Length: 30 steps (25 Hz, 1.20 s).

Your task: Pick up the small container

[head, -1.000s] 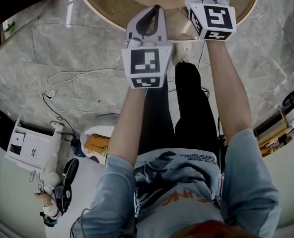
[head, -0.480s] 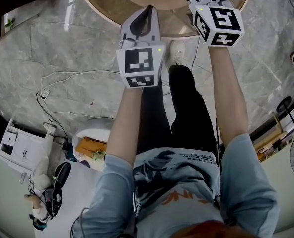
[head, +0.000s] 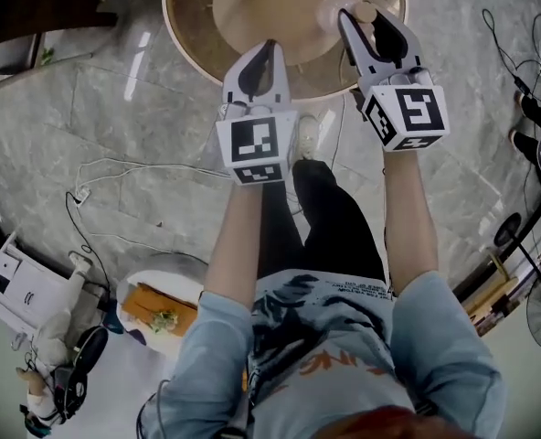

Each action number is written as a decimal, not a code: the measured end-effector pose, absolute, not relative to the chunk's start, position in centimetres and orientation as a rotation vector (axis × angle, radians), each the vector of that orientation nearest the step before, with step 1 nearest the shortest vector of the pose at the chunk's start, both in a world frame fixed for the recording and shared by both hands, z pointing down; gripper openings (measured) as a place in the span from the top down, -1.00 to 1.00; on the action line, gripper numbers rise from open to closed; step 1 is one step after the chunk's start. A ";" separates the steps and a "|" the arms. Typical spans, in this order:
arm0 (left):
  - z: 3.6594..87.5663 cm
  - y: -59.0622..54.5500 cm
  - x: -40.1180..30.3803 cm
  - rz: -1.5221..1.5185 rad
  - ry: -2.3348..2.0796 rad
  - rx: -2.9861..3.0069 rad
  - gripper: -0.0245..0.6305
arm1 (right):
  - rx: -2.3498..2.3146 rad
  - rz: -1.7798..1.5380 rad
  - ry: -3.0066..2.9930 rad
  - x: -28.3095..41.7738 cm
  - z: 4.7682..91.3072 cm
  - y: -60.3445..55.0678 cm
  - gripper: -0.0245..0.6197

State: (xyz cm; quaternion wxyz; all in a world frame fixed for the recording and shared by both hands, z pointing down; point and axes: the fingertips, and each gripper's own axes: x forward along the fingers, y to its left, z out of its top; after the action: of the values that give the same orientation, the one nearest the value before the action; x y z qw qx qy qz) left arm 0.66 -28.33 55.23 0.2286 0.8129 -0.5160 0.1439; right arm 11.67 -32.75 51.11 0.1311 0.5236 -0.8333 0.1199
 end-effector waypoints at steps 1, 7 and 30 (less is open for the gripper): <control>53.9 -28.3 1.1 0.389 -1.428 2.256 0.85 | 1.518 0.335 -2.438 12.1 49.5 -32.3 0.45; 45.1 -28.9 2.1 0.311 -1.552 2.294 0.85 | 1.542 0.216 -2.479 14.9 41.1 -29.9 0.45; 22.6 -25.1 3.3 0.023 -1.780 2.340 0.85 | 1.633 -0.004 -2.568 16.9 21.6 -24.2 0.45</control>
State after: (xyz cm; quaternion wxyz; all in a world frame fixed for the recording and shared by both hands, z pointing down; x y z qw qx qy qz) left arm 3.27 -25.07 22.64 0.1007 0.7919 -0.6023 0.0079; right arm 16.88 -24.22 21.57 0.0491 0.5359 -0.8429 -0.0012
